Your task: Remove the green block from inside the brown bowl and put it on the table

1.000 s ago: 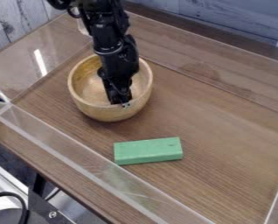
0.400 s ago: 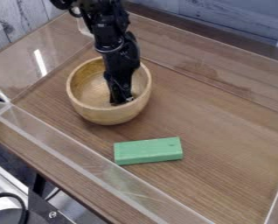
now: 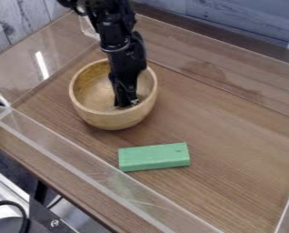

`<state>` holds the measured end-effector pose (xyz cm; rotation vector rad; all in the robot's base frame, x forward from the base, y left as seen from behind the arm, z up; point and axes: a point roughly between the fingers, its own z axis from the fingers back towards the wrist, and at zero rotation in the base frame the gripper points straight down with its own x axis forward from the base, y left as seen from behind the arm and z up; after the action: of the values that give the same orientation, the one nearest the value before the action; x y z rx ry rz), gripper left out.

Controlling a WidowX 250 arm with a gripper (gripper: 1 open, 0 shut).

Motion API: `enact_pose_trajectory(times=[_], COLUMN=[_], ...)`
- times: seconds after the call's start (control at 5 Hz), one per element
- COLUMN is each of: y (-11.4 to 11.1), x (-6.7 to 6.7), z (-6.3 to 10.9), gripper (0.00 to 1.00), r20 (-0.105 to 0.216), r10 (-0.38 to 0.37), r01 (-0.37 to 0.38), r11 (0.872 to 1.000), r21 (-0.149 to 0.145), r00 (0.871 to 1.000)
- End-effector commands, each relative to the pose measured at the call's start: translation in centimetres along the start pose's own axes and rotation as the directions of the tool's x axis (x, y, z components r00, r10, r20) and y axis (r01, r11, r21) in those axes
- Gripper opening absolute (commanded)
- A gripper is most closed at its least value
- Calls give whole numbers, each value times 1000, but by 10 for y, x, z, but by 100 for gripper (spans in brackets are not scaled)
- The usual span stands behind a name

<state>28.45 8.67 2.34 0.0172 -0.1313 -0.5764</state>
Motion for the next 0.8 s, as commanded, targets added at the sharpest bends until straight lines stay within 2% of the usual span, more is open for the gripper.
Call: enact_pose_trajectory(times=[0.0,0.6], y=[1,6], x=[-1,-7], z=[1,7], gripper=[0,0], r20=[-4,16], r10=[-3,4], r01=[3,-3], r11=[1000,998], r21=[-16,-66], r00=[1000,1000])
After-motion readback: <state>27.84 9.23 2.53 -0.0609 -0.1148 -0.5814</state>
